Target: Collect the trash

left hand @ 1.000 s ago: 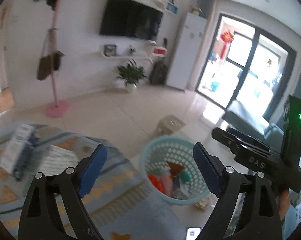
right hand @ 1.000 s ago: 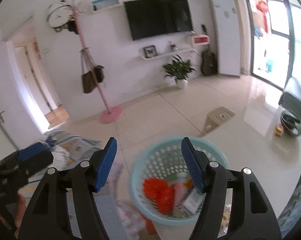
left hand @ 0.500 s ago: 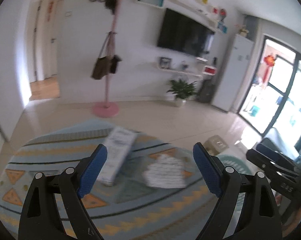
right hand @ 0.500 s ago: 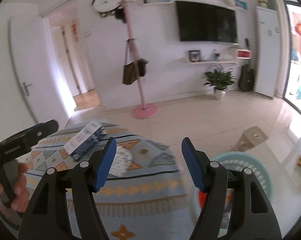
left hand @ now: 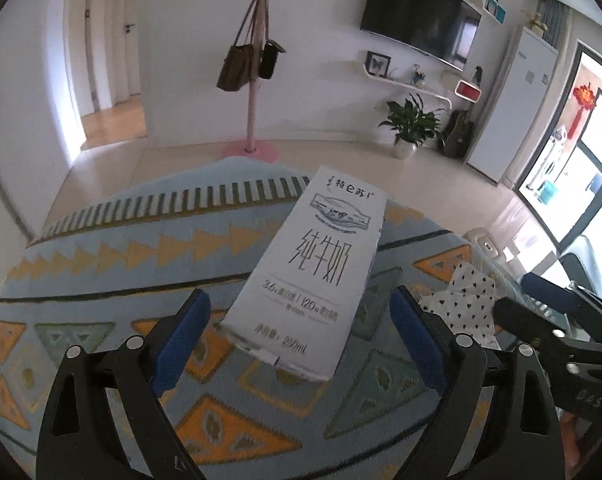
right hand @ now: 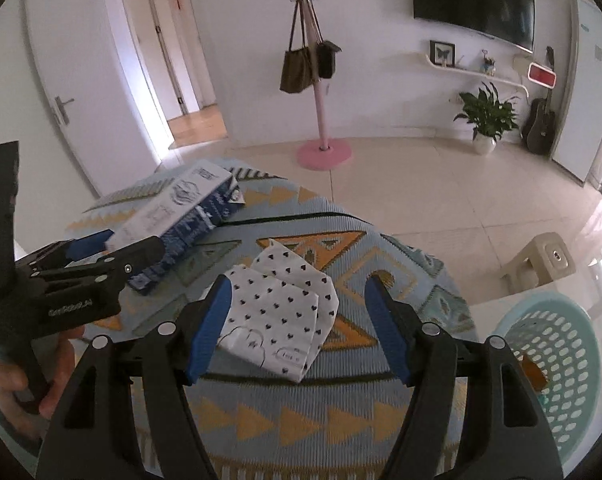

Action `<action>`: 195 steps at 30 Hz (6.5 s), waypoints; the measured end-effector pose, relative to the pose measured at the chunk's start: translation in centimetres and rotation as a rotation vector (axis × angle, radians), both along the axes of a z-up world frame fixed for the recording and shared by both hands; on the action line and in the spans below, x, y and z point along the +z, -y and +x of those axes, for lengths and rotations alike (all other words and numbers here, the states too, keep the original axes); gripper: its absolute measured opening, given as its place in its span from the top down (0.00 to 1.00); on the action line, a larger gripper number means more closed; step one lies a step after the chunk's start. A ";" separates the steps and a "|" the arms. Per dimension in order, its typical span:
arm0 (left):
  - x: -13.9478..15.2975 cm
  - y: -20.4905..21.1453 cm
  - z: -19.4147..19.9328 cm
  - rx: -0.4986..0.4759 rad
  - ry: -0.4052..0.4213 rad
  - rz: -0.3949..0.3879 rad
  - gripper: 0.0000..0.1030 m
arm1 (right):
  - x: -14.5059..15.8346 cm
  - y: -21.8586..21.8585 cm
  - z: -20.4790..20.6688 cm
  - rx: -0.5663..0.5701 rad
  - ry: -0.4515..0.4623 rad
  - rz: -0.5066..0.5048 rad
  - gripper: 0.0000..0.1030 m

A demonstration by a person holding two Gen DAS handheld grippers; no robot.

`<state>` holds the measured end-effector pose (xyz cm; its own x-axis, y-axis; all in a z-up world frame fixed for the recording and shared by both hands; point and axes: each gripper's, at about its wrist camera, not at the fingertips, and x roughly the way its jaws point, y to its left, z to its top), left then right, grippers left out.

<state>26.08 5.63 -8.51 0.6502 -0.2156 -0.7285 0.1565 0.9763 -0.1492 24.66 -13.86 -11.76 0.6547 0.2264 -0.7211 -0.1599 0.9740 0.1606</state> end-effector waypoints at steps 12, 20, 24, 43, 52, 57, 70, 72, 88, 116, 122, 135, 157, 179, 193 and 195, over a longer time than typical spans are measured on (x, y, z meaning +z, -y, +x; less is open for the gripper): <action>-1.0 1.3 1.3 -0.001 -0.025 0.116 0.35 | -2.2 -1.6 0.9 0.030 -0.065 -0.067 0.47; -0.1 2.2 0.1 -0.006 0.040 0.163 0.45 | -1.5 -2.7 -0.5 0.098 -0.025 -0.074 0.86; 0.8 1.9 -0.9 0.000 0.070 0.138 0.46 | -0.3 -2.4 -2.3 0.136 0.049 -0.029 0.95; 9.0 9.8 -9.1 -0.182 0.325 0.044 0.47 | 8.1 9.5 -10.1 -0.109 0.294 0.019 0.97; 9.1 18.7 -11.6 -0.313 0.339 0.022 0.47 | 8.9 19.2 -14.7 -0.343 0.318 -0.022 0.97; 7.4 23.1 -12.0 -0.388 0.297 0.002 0.47 | 6.9 23.7 -15.7 -0.474 0.256 -0.031 0.97; -0.6 28.3 -9.0 -0.512 0.048 0.018 0.46 | -1.2 29.2 -14.4 -0.630 -0.001 0.041 0.97; -1.4 28.2 -8.3 -0.508 0.017 0.007 0.46 | -1.9 29.3 -14.3 -0.630 -0.018 0.042 0.96; -0.3 25.1 -8.9 -0.450 0.011 -0.076 0.22 | -0.6 27.6 -15.4 -0.624 0.001 0.049 0.49; 6.1 8.3 -22.7 -0.010 0.405 0.065 0.07 | 7.6 9.5 -24.9 -0.410 0.342 -0.003 0.34; 4.0 5.1 -24.7 0.115 0.429 0.101 0.07 | 7.2 5.5 -26.9 -0.387 0.436 -0.059 0.34; 2.6 4.8 -25.9 0.131 0.497 0.117 0.07 | 5.6 3.6 -28.8 -0.383 0.477 -0.121 0.34; 2.1 4.4 -25.6 0.143 0.477 0.126 0.07 | 2.7 3.2 -26.5 -0.346 0.446 -0.069 0.34; 1.9 4.6 -25.1 0.135 0.446 0.132 0.07 | 2.9 3.2 -26.3 -0.356 0.435 -0.068 0.34; 1.9 4.6 -25.1 0.135 0.447 0.132 0.07 | 2.6 2.9 -26.0 -0.358 0.436 -0.073 0.34; 1.9 4.6 -25.1 0.135 0.448 0.133 0.07 | 2.5 2.9 -26.0 -0.356 0.435 -0.073 0.34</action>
<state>1.00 1.07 -6.61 0.9218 -0.0316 -0.3863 0.0474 0.9984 0.0315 -1.35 -16.78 -9.22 0.9221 -0.1033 -0.3730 0.1444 0.9860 0.0837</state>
